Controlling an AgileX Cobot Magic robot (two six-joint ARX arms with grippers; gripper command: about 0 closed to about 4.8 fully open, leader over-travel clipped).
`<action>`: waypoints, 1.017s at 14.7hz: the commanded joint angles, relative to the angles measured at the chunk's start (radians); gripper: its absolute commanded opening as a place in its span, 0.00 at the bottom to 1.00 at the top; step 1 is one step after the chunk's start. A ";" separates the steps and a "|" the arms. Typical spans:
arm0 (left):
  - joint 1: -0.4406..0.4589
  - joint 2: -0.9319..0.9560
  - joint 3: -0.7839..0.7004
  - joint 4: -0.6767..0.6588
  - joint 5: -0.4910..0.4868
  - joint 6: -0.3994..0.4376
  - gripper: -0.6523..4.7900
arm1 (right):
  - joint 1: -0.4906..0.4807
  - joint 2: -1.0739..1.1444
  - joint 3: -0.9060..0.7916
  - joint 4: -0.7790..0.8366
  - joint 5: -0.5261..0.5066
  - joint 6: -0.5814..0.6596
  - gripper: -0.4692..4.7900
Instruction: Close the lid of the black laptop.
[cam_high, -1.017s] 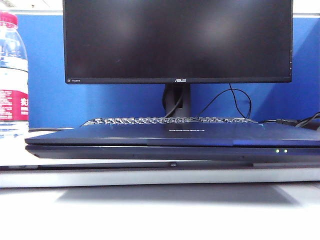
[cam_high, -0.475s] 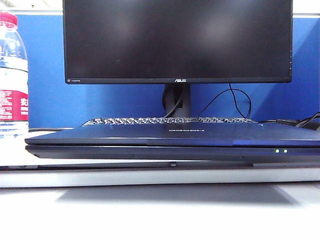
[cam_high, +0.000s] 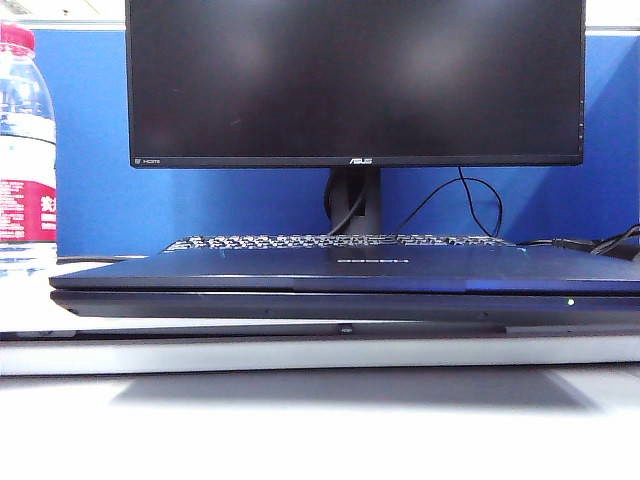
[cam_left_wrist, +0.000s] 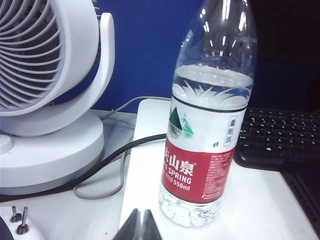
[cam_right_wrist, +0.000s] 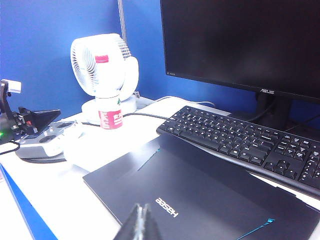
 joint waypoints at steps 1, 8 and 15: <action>0.000 -0.002 0.000 0.006 0.004 -0.003 0.16 | 0.000 -0.002 0.004 0.010 -0.001 0.005 0.08; 0.001 -0.002 0.000 0.005 0.004 -0.003 0.16 | -0.002 -0.002 0.004 0.010 0.000 0.005 0.08; 0.001 -0.002 0.000 0.006 0.004 -0.003 0.16 | -0.375 0.003 -0.092 0.065 0.000 -0.026 0.08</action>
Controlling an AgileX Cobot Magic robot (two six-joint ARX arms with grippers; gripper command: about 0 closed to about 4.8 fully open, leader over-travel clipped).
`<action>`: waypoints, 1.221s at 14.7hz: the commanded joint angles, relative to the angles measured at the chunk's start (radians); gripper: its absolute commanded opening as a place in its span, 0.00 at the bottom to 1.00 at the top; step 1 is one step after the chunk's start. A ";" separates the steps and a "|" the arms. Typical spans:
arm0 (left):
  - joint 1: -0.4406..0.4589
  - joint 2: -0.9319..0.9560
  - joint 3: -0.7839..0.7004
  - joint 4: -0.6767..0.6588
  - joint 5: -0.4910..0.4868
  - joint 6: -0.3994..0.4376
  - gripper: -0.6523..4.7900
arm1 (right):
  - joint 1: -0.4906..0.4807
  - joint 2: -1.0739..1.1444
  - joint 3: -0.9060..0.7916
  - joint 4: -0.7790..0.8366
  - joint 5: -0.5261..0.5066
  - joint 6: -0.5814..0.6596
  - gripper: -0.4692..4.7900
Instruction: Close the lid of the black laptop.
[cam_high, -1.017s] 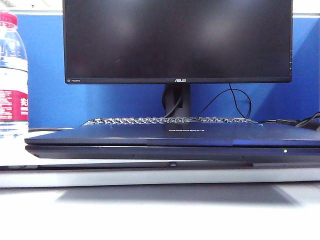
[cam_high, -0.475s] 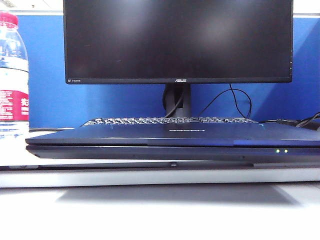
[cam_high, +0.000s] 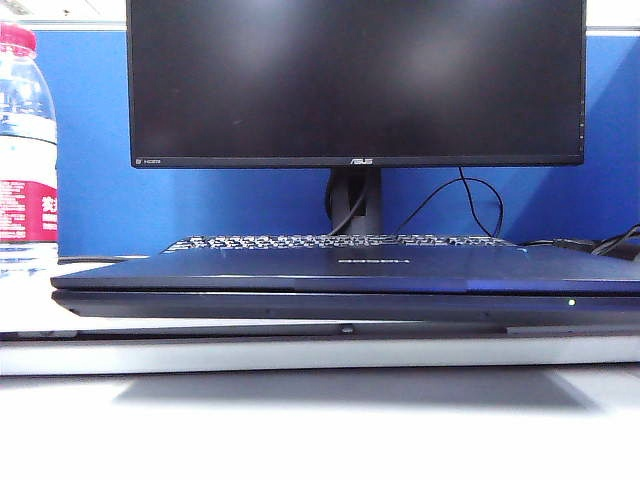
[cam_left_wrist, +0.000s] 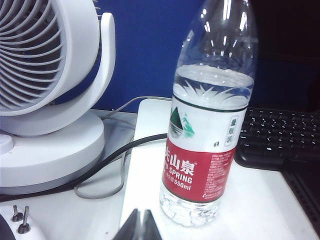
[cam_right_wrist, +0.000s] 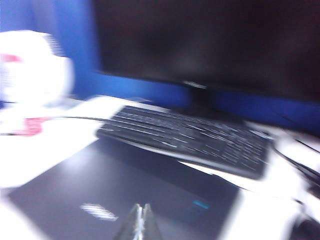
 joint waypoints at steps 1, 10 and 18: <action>0.001 -0.002 0.000 0.006 0.003 -0.003 0.16 | -0.190 0.001 -0.080 0.080 0.000 -0.003 0.08; 0.001 -0.002 0.000 0.006 0.003 -0.003 0.16 | -0.480 0.004 -0.521 0.653 -0.129 0.060 0.08; 0.001 -0.003 0.000 0.006 0.003 -0.003 0.16 | -0.426 0.008 -0.640 0.732 0.096 0.071 0.08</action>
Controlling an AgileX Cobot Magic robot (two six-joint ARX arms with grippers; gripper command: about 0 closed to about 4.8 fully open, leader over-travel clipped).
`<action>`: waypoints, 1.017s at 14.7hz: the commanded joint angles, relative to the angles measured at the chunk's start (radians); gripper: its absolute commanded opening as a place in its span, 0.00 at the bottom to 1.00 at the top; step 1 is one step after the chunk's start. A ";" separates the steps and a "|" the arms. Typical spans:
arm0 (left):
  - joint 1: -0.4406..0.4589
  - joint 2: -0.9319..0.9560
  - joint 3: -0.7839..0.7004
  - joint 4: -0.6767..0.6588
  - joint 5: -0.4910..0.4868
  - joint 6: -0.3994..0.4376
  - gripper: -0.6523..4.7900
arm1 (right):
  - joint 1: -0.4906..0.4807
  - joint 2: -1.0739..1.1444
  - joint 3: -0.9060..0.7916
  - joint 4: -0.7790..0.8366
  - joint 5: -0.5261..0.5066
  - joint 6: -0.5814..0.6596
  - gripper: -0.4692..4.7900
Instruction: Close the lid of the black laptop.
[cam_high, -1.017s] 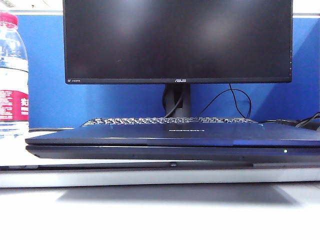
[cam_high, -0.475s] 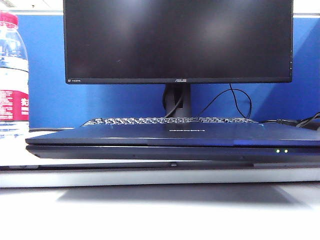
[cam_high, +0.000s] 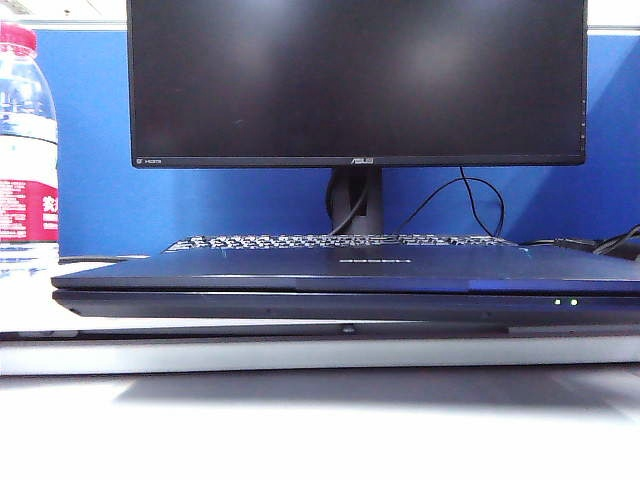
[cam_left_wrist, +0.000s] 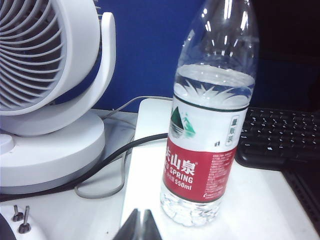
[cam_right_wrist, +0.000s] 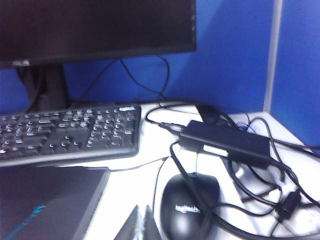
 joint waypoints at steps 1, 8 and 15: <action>0.001 -0.002 0.000 0.007 0.003 -0.003 0.16 | 0.042 0.001 -0.004 0.013 0.068 -0.005 0.08; 0.001 -0.002 0.000 0.007 0.003 -0.003 0.16 | 0.124 0.000 -0.004 0.014 0.080 0.000 0.08; 0.001 -0.002 0.000 0.007 0.003 -0.003 0.16 | 0.122 -0.001 -0.003 0.013 0.078 0.027 0.08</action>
